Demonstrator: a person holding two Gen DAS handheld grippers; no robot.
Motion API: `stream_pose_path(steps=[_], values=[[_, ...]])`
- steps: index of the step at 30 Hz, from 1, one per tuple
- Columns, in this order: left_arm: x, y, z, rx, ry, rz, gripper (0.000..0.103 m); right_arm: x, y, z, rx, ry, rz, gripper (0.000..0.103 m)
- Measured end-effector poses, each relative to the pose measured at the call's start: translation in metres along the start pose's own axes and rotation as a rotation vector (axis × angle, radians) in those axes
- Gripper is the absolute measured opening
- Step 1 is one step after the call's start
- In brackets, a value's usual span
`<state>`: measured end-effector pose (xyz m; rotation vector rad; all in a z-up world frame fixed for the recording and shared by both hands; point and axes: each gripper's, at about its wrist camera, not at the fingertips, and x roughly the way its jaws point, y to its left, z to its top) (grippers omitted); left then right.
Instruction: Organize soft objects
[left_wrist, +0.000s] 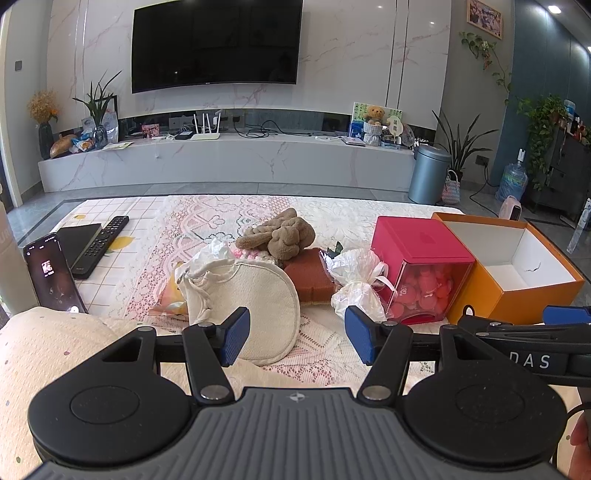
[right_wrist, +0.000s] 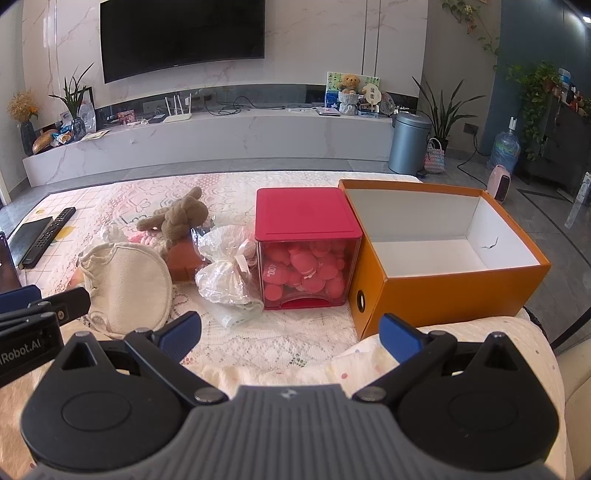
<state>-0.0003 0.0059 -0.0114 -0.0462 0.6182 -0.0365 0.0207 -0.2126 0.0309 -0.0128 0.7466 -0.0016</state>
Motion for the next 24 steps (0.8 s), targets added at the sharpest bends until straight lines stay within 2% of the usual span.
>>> stream_pose_path(steps=[24], values=[[0.0008,-0.0012,-0.0004,0.004,0.004,-0.001,0.07,0.0,-0.0008,-0.0003,-0.004,0.0,-0.002,0.1]])
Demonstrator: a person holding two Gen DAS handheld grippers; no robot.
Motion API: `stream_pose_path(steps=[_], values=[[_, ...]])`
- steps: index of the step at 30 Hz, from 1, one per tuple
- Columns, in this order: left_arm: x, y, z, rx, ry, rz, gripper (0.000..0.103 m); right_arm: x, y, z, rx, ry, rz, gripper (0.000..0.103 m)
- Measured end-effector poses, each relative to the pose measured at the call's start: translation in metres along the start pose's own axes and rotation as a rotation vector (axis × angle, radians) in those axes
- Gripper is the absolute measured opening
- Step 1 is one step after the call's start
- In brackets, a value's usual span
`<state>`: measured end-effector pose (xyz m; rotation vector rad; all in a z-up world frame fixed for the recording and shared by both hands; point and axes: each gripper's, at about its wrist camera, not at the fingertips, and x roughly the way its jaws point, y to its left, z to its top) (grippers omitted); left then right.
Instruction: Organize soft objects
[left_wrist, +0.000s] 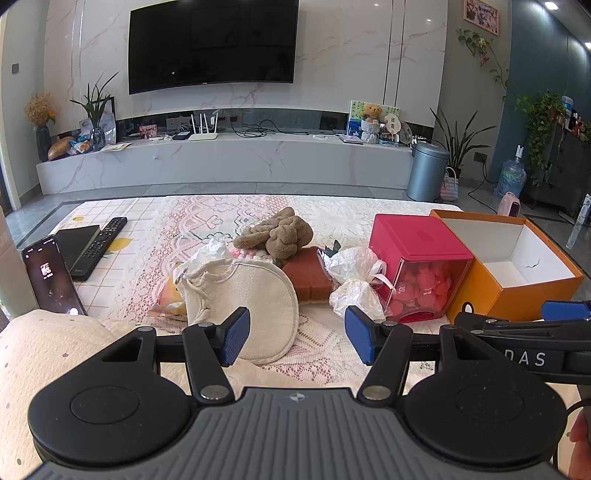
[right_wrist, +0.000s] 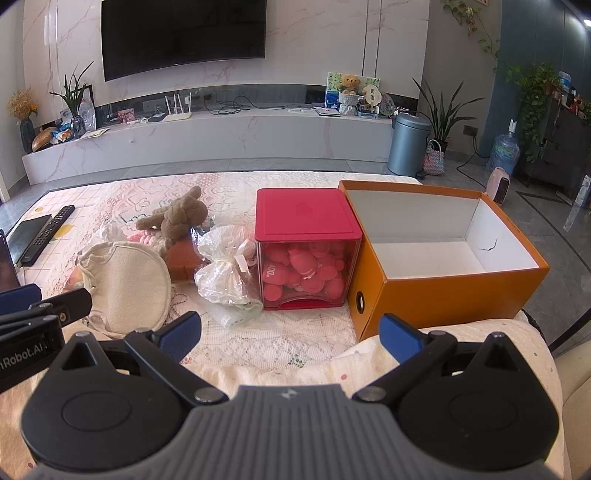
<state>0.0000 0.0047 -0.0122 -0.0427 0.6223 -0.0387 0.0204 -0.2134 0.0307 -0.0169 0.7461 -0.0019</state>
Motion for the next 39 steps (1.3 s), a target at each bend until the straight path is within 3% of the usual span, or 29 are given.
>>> stream_pose_path(steps=[17,22,28,30,32,39], values=[[0.006,0.002,0.003,-0.003,0.034,-0.016,0.07,0.004,0.006,0.001,-0.031,0.002,-0.005,0.1],[0.016,0.007,0.005,0.004,0.057,-0.018,0.067,0.013,0.009,0.007,-0.06,-0.018,0.083,0.1],[0.035,0.019,0.01,-0.001,0.106,-0.016,0.065,0.036,0.023,0.019,-0.123,-0.008,0.128,0.1],[0.044,0.023,0.011,-0.004,0.125,-0.014,0.064,0.046,0.03,0.021,-0.143,0.008,0.144,0.097],[0.054,0.028,0.013,-0.011,0.147,-0.016,0.062,0.058,0.037,0.024,-0.162,0.027,0.148,0.086],[0.09,0.059,0.018,-0.067,0.219,-0.01,0.061,0.097,0.056,0.032,-0.205,0.072,0.203,0.07]])
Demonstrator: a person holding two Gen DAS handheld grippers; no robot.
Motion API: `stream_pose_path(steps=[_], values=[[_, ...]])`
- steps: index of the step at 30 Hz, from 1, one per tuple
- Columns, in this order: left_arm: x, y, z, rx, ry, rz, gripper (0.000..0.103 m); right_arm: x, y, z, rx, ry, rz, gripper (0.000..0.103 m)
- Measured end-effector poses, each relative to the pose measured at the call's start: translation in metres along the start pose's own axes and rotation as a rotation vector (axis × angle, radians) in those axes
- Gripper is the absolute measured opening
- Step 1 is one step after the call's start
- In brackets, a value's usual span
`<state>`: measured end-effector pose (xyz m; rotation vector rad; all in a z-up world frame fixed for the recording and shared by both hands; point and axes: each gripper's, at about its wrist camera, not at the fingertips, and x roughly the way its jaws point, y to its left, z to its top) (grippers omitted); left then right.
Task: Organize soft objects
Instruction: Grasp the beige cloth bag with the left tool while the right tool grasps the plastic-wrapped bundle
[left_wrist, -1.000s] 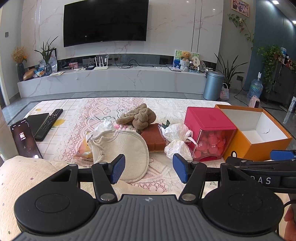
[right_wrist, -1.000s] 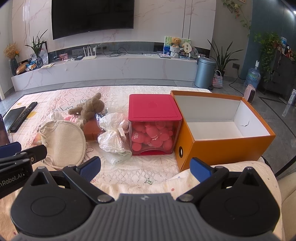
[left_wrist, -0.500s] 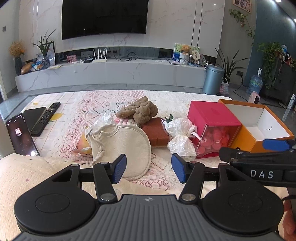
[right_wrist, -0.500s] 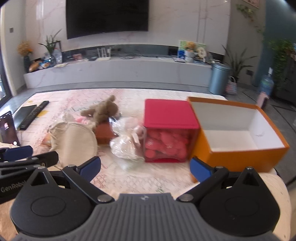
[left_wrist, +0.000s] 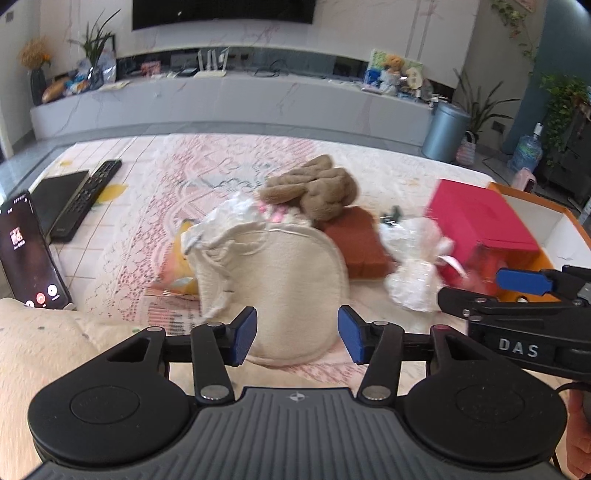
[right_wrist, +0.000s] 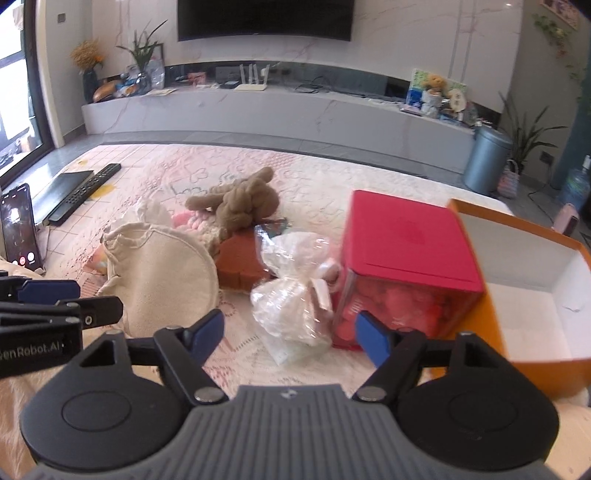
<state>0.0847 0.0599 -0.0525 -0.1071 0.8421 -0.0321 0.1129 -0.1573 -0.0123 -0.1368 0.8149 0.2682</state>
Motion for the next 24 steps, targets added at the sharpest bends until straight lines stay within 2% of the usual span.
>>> stream_pose_path(steps=[3,9,10,14,20,24], values=[[0.014,0.013,0.007,-0.02,0.029,0.001,0.061,0.02,0.006,0.007,-0.019,0.016,0.031,0.067],[0.046,0.029,0.018,-0.062,0.08,0.001,0.073,0.054,0.016,0.015,-0.045,0.035,0.05,0.065],[0.051,0.031,0.018,-0.073,0.084,0.011,0.076,0.058,0.016,0.014,-0.05,0.036,0.041,0.065],[0.069,0.032,0.015,-0.076,0.123,0.013,0.077,0.073,0.017,0.009,-0.079,0.04,-0.014,0.066],[0.078,0.03,0.009,-0.052,0.131,0.024,0.084,0.091,0.02,-0.002,-0.101,0.06,-0.066,0.066],[0.086,0.028,0.009,-0.043,0.161,0.043,0.086,0.109,0.015,-0.007,-0.055,0.14,-0.055,0.065]])
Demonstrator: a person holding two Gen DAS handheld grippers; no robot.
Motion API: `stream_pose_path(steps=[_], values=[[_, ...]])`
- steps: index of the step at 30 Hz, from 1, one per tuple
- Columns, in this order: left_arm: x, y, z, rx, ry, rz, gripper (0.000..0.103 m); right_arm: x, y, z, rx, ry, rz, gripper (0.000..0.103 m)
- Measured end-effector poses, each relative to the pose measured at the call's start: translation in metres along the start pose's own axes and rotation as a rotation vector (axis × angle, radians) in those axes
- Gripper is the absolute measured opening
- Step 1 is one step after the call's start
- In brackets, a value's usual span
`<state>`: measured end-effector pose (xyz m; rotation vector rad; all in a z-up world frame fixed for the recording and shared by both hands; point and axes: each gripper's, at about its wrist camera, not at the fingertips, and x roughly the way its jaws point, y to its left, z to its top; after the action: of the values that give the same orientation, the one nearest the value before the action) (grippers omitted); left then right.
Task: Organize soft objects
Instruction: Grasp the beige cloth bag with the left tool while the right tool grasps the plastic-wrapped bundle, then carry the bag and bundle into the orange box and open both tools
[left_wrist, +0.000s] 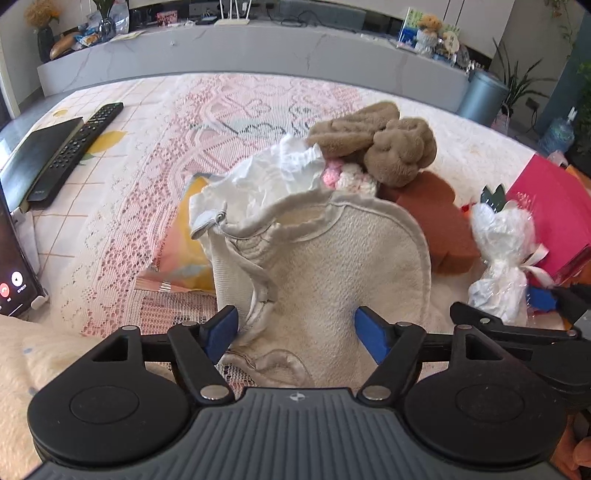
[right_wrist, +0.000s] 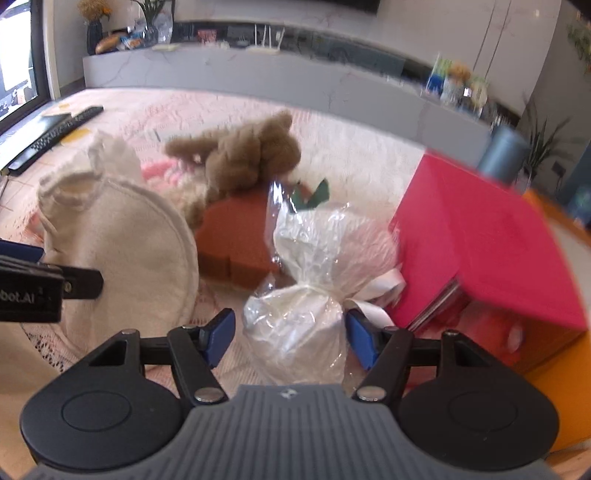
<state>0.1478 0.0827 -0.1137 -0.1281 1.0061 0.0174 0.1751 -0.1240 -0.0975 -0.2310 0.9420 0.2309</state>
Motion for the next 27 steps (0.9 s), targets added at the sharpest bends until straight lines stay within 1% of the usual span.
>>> stream_pose_path(steps=[1,2,4,5,6,7,8,9,10,11,12,13,14,16,25,27], values=[[0.001,-0.002,0.0,0.009,0.003,0.004,0.087,0.003,-0.002,-0.002,0.019,0.012,0.008,0.059],[0.002,-0.004,0.0,0.019,0.005,0.009,0.087,0.004,-0.003,-0.003,0.027,0.014,0.008,0.049],[0.005,-0.007,-0.001,0.039,0.02,0.024,0.087,0.001,-0.002,-0.003,0.021,0.0,0.006,0.043],[0.007,-0.009,-0.001,0.052,0.032,0.032,0.085,-0.002,-0.002,-0.003,0.018,-0.01,0.009,0.041],[0.008,-0.011,-0.001,0.07,0.04,0.037,0.08,-0.005,0.0,-0.002,0.014,-0.02,0.009,0.04],[0.006,-0.014,-0.003,0.088,0.035,0.051,0.072,-0.008,0.001,-0.002,0.007,-0.029,0.009,0.039],[0.003,-0.017,-0.005,0.109,0.023,0.067,0.067,-0.012,0.002,-0.002,0.001,-0.036,0.012,0.038],[-0.001,-0.021,-0.008,0.134,0.009,0.08,0.054,-0.016,0.003,-0.002,-0.001,-0.041,0.017,0.038],[-0.006,-0.025,-0.012,0.158,-0.005,0.091,0.037,-0.019,0.003,-0.002,0.0,-0.047,0.023,0.038],[-0.01,-0.028,-0.015,0.176,-0.018,0.105,0.029,-0.023,0.002,-0.003,0.003,-0.049,0.028,0.038],[-0.013,-0.03,-0.018,0.19,-0.029,0.113,0.016,-0.026,0.002,-0.004,0.005,-0.051,0.032,0.038],[-0.016,-0.03,-0.019,0.195,-0.042,0.108,0.011,-0.028,0.002,-0.005,0.006,-0.052,0.036,0.038],[-0.019,-0.028,-0.02,0.187,-0.059,0.09,0.01,-0.03,0.001,-0.006,0.009,-0.053,0.039,0.038],[-0.027,-0.025,-0.02,0.166,-0.077,0.059,0.007,-0.035,-0.001,-0.006,0.016,-0.055,0.048,0.038],[-0.08,-0.024,-0.031,0.083,-0.2,-0.071,0.006,-0.066,-0.009,-0.014,0.052,-0.094,0.075,0.037],[-0.092,-0.028,-0.031,0.083,-0.228,-0.082,0.005,-0.076,-0.011,-0.016,0.062,-0.11,0.077,0.037]])
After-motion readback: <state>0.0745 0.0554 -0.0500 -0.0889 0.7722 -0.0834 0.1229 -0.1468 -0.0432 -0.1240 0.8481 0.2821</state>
